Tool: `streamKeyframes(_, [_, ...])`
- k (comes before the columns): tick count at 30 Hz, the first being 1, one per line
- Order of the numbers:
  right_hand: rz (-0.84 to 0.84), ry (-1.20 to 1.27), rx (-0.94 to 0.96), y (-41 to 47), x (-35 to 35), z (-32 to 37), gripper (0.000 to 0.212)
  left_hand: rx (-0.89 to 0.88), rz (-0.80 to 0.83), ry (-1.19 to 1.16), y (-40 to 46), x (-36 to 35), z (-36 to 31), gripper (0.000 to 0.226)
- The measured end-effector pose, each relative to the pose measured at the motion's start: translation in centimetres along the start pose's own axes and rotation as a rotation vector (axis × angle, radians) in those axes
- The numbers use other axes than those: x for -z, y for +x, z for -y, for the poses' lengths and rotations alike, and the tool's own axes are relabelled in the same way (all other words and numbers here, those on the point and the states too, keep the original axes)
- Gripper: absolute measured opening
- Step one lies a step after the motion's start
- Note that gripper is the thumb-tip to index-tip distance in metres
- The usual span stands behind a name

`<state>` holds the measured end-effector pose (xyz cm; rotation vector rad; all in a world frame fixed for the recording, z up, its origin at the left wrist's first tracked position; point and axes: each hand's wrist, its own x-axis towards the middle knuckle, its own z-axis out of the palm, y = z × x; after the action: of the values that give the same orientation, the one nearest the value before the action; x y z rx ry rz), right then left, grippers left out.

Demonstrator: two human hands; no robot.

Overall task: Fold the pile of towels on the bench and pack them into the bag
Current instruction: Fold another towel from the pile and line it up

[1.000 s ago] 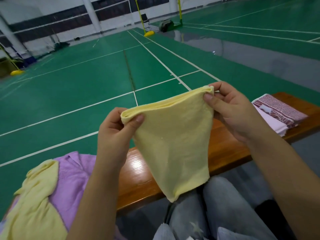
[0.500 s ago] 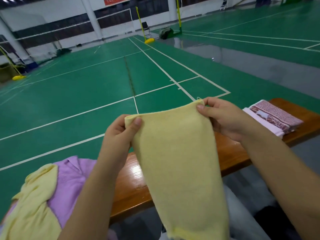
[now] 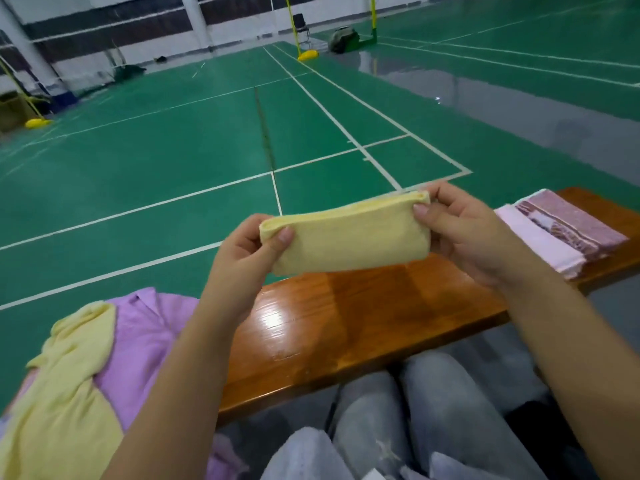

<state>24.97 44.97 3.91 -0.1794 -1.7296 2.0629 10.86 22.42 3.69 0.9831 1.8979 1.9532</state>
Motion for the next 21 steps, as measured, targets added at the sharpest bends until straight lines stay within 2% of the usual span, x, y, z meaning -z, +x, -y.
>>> streamKeyframes(2, [-0.027, 0.007, -0.148, -1.7, 0.9, -4.0, 0.005, 0.149, 0.035, 0.105, -2.2, -0.4, 3.4, 0.008])
streamKeyframes(4, [-0.060, -0.018, -0.333, -3.5, 2.0, -8.0, 0.003, 0.387, 0.051, 0.194, -4.8, -1.1, 7.1, 0.007])
streamKeyframes(6, [-0.069, -0.044, -0.525, -4.9, 2.9, -11.1, 0.007, 0.593, 0.078, 0.117, -7.1, -1.8, 10.2, 0.013])
streamKeyframes(8, [-0.092, -0.079, -0.655, -5.5, 3.4, -12.8, 0.015, 0.698, 0.096, 0.043, -8.2, -2.4, 12.1, 0.019])
streamKeyframes(11, [-0.160, -0.119, -0.670, -4.6, 3.4, -14.0, 0.017, 0.735, 0.031, 0.066, -7.3, -2.9, 13.4, 0.020])
streamKeyframes(14, [-0.233, -0.213, -0.623, -2.8, 3.0, -14.9, 0.016, 0.694, -0.005, 0.132, -5.1, -3.1, 14.1, 0.019])
streamKeyframes(18, [-0.257, -0.535, -0.537, -0.8, 3.2, -16.3, 0.017, 0.712, 0.004, 0.279, -1.4, -2.7, 15.4, 0.019])
streamKeyframes(21, [-0.252, -0.660, -0.534, -0.2, 3.5, -17.3, 0.015, 0.740, -0.138, 0.348, 1.7, -1.8, 17.1, 0.015])
